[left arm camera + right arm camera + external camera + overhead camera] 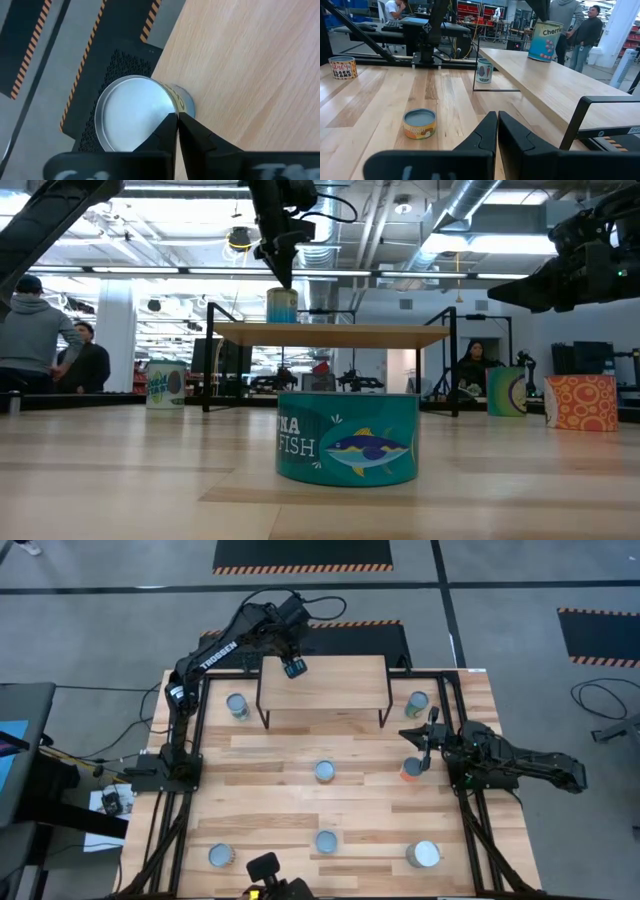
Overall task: Pick and place cans onto a shelf
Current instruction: Put the top canned cherries on the shelf, then put the canned meatballs on the shelf
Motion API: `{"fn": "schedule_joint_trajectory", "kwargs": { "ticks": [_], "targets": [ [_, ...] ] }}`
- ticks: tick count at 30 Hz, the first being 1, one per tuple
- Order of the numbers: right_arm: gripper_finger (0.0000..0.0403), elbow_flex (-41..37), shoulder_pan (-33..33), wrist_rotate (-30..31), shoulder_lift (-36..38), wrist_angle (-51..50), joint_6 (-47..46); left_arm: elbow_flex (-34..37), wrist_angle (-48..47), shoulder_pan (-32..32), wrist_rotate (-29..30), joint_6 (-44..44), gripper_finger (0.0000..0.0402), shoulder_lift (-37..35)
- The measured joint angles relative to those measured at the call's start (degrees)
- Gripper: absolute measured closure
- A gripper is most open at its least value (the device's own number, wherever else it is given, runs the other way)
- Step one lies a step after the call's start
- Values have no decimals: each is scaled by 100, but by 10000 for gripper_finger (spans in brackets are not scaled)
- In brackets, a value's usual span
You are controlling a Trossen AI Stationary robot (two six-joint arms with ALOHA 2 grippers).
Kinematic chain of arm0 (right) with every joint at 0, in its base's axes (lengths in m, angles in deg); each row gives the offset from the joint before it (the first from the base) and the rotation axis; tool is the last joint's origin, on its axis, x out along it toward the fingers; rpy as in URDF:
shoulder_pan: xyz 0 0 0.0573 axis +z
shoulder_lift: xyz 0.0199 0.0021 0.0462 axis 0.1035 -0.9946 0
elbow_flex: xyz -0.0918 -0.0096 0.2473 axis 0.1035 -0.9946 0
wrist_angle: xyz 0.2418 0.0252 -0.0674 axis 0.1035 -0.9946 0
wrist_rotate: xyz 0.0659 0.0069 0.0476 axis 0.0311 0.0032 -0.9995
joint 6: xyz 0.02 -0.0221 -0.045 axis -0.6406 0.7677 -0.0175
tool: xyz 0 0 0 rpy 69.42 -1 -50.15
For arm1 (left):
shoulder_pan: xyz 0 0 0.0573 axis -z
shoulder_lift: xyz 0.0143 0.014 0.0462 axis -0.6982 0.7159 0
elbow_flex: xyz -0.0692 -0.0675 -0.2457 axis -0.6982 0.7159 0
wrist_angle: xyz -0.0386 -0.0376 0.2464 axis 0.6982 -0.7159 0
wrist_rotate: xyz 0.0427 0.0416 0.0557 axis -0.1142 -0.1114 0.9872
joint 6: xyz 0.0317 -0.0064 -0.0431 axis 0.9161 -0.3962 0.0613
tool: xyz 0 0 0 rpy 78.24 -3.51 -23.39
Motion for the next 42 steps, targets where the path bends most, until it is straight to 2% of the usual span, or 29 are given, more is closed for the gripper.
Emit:
{"fn": "schedule_joint_trajectory", "kwargs": {
  "ticks": [9,14,19,23,26,29,36,42],
  "targets": [
    [365,0,-2,0,1,1,0,-23,29,0,-5,2,360,0],
    [365,1,-1,1,0,2,0,-304,9,11,-43,2,353,-78],
    [365,1,-1,1,1,1,0,-193,46,250,-39,2,362,-474],
    [365,0,-2,1,1,2,0,261,465,601,-46,21,384,-864],
    [365,2,-2,0,0,0,0,874,1082,817,-270,90,398,-1255],
    [365,2,-1,1,1,2,0,1797,1836,977,-610,156,400,-1752],
    [365,2,-1,2,0,0,0,4730,4168,1342,-692,-126,399,-3291],
    [365,2,-1,1,0,2,0,7023,6299,1912,-703,-509,399,-4704]
  ]
}}
